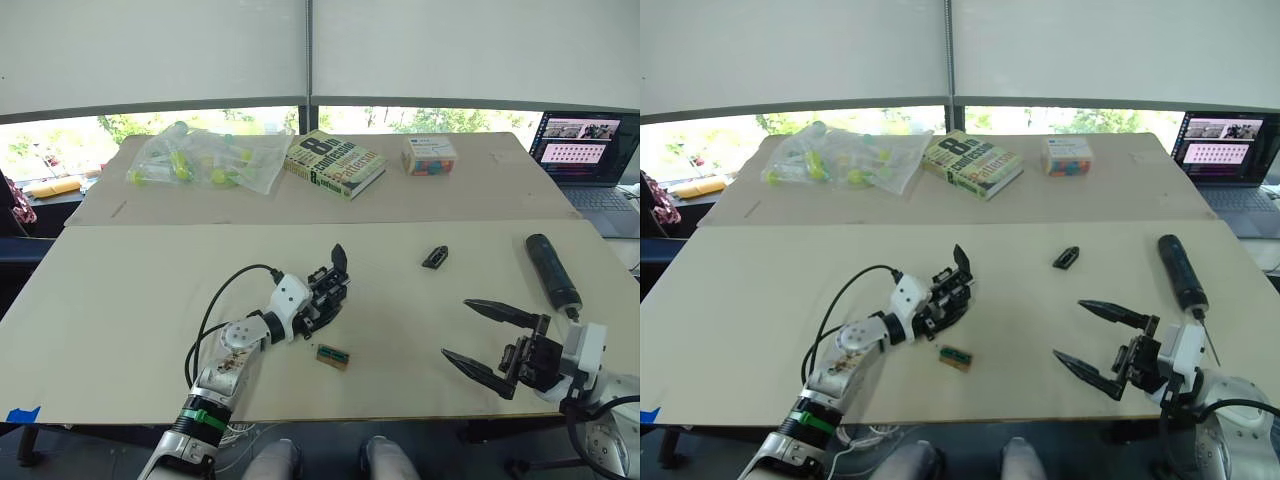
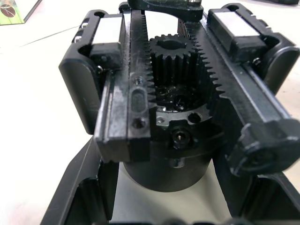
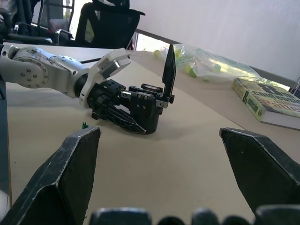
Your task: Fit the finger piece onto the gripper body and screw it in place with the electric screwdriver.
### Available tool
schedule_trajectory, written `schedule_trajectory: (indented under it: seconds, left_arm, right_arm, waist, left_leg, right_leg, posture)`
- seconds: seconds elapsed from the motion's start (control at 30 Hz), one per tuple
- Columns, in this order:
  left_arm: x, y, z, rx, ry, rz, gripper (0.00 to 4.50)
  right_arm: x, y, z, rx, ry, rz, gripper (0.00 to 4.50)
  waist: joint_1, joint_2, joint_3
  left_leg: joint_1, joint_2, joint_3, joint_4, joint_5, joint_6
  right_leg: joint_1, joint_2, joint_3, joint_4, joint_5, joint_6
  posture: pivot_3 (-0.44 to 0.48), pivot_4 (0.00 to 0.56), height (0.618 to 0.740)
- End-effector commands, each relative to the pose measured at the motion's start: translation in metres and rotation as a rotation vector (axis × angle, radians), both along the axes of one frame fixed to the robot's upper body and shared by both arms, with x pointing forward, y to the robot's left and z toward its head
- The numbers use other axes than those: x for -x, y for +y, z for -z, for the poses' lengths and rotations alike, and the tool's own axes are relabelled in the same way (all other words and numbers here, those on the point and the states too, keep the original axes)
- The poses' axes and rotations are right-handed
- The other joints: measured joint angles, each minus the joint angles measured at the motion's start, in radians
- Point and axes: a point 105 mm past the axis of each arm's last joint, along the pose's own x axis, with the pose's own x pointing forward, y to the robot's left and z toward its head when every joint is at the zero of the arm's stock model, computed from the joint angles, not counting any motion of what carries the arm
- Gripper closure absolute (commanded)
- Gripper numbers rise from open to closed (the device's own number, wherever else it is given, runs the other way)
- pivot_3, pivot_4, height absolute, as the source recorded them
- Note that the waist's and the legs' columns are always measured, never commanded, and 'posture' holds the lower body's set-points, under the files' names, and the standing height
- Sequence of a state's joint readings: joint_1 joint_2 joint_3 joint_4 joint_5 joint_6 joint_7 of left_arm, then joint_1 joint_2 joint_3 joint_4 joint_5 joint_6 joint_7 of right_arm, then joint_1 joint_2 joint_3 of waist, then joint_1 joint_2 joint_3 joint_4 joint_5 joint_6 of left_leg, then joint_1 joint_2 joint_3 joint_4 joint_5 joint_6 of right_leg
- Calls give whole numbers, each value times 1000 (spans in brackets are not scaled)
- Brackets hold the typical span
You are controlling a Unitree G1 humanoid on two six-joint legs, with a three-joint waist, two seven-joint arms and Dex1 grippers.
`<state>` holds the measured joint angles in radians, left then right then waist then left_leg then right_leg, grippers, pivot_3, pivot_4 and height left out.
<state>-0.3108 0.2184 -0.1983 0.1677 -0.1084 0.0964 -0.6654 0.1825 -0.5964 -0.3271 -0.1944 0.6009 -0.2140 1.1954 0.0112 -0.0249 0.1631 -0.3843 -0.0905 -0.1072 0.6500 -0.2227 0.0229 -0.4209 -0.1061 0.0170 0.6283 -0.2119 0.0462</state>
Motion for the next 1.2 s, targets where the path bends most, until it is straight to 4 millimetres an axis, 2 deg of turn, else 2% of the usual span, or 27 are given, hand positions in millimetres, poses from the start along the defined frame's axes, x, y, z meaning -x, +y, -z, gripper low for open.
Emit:
schedule_trajectory:
  seconds: [0.03, 0.1, 0.13, 0.27, 0.53, 0.83, 1.03, 1.2]
  left_arm:
    - [2, 1, -8, 36, -3, -11, 1121]
    - [3, 3, -8, 38, 3, -17, 275]
    - [3, 4, -9, 38, 4, -17, 40]
    - [3, 17, -10, 33, 26, -6, 40]
    - [5, 39, -13, -11, 43, 158, 40]
    - [-20, 31, -11, -23, 49, 268, 40]
    - [-18, 22, -8, -44, 38, 361, 40]
    - [-19, 17, -4, -42, 33, 366, 40]
  right_arm:
    - [3, -1, -11, 12, -54, -5, 0]
    - [2, 0, -10, 11, -53, -5, 0]
    - [2, 0, -10, 11, -53, -6, 0]
    - [0, 2, -10, 8, -54, -6, 0]
    - [0, 4, -11, 4, -58, 3, 0]
    - [6, 6, -11, -2, -54, 24, 0]
    - [10, 3, -12, 5, -54, 49, 0]
    - [11, 3, -11, 6, -55, 57, 0]
  waist:
    - [0, 0, 0]
    - [0, 0, 0]
    - [0, 0, 0]
    - [-2, 0, 0]
    - [0, 1, 0]
    - [2, 1, 0]
    - [-3, 1, 0]
    - [0, 1, 0]
  left_leg:
    - [0, 0, 0, 0, 0, 0]
    - [0, 0, 0, 0, 0, 0]
    - [0, 0, 0, 0, 0, 0]
    - [0, 0, 0, 0, 0, 0]
    - [1, 0, 0, 0, 0, 0]
    - [0, 0, 0, 1, 0, 0]
    - [0, 0, 0, 1, 0, 0]
    - [0, 0, 0, 1, 0, 0]
  right_leg:
    - [0, 0, 0, 0, 0, 0]
    - [0, 0, 0, 0, 0, 0]
    - [0, 0, 0, 0, 0, 0]
    - [0, 0, 0, 0, 0, 0]
    - [0, 0, 0, 0, 0, 0]
    - [0, 0, 0, 0, 0, 0]
    - [0, 0, 0, 1, 0, 0]
    - [1, 0, 0, 1, 0, 0]
  posture:
    - [0, 150, 740]
    - [0, 150, 740]
    - [0, 150, 740]
    - [0, 150, 740]
    - [0, 150, 740]
    - [0, 150, 740]
    - [0, 150, 740]
    - [0, 150, 740]
